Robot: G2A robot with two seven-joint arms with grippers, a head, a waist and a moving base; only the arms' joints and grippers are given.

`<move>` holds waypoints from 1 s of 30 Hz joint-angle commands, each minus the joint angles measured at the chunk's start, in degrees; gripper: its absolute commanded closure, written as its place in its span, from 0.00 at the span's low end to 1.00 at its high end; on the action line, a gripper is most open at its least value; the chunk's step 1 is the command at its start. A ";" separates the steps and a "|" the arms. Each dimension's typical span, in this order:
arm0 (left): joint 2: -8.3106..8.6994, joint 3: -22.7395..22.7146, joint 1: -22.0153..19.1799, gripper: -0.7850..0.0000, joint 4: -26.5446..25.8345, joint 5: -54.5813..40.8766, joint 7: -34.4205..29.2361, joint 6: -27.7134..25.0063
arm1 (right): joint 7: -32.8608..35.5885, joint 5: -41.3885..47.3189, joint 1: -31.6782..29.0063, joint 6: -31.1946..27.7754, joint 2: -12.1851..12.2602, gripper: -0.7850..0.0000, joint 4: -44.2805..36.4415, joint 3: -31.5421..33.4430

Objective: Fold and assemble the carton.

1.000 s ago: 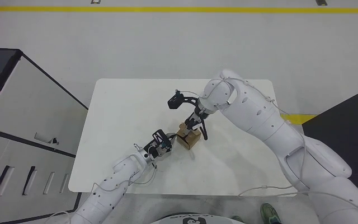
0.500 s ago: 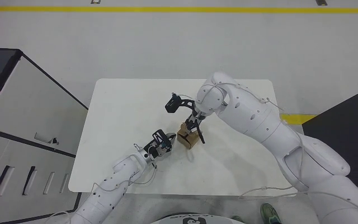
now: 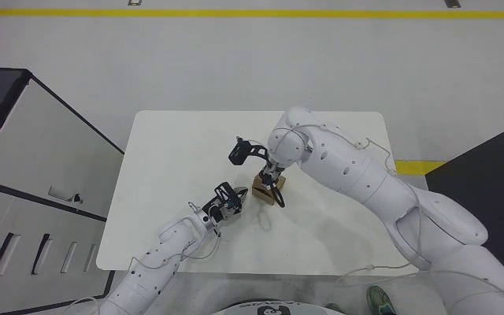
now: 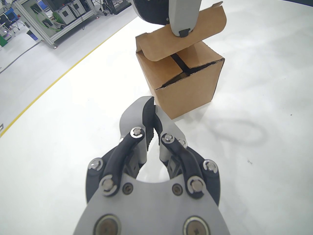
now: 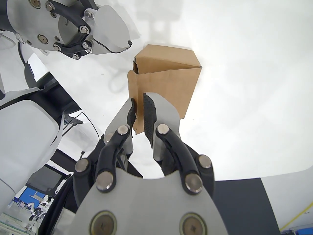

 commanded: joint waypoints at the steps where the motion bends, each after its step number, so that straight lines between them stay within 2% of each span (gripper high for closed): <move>1: 0.00 0.00 0.00 1.00 0.00 0.00 0.00 0.00 | -0.08 -0.82 0.04 0.23 -0.13 0.88 0.02 -0.27; 11: 0.00 0.00 0.00 1.00 0.00 0.00 0.00 0.00 | 0.66 -3.13 0.10 0.80 -0.56 0.76 -0.48 -0.80; 18: 0.00 0.00 0.00 1.00 0.00 0.00 0.00 0.00 | 1.09 -2.67 -0.18 0.51 -0.81 0.72 -0.35 -0.63; 22: 0.00 0.00 0.00 1.00 0.00 0.00 0.00 0.00 | 1.27 -3.07 -0.35 0.48 -0.96 0.73 -0.21 -0.79; 30: 0.00 0.00 0.00 1.00 0.00 0.00 0.00 0.00 | 1.15 -5.41 -0.57 0.96 -1.42 0.64 -0.34 -1.61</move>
